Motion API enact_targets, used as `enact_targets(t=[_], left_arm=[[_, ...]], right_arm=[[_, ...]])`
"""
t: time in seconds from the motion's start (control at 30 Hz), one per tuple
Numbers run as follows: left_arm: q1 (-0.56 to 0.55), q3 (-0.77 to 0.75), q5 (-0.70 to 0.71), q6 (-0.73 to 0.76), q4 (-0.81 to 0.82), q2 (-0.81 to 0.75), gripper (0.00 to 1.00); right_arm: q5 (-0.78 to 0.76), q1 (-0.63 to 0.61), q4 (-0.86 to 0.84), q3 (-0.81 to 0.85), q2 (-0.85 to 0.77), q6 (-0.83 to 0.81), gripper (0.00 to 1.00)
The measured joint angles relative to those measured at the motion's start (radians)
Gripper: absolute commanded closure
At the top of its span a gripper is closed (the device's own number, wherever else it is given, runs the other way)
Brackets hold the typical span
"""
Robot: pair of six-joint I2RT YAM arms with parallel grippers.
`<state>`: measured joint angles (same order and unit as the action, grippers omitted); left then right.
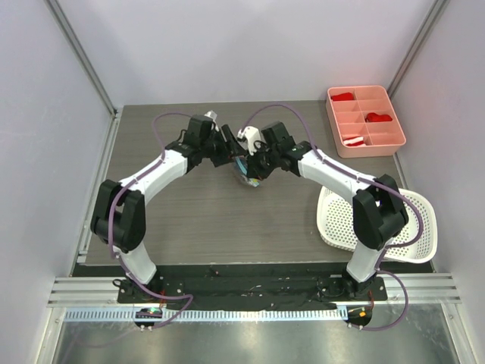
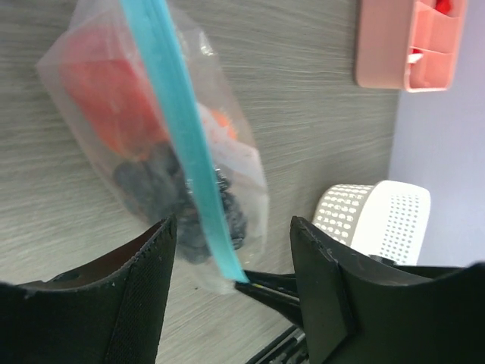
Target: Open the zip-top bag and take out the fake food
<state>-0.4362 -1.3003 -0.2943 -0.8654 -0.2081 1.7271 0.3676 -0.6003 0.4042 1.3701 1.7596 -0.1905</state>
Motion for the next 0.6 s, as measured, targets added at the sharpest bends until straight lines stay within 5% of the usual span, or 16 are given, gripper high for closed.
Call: enact_targets(t=[0.03, 0.23, 0.37, 0.47, 0.6], left_arm=[[-0.006, 0.000, 0.028, -0.001, -0.017, 0.000, 0.39], [-0.020, 0.000, 0.127, -0.017, -0.049, 0.000, 0.75], [-0.020, 0.000, 0.150, -0.016, -0.048, 0.000, 1.00], [-0.019, 0.000, 0.155, -0.019, -0.043, 0.000, 1.00], [-0.019, 0.006, 0.165, -0.045, -0.025, -0.003, 1.00]], right_arm=[[-0.008, 0.000, -0.002, -0.009, -0.009, -0.003, 0.95], [-0.027, -0.001, -0.014, -0.022, -0.033, -0.018, 0.88], [-0.034, -0.007, -0.028, -0.029, -0.036, -0.019, 0.72], [-0.037, -0.009, -0.042, -0.047, -0.050, -0.012, 0.49], [-0.064, -0.003, -0.078, -0.087, -0.095, 0.036, 0.31]])
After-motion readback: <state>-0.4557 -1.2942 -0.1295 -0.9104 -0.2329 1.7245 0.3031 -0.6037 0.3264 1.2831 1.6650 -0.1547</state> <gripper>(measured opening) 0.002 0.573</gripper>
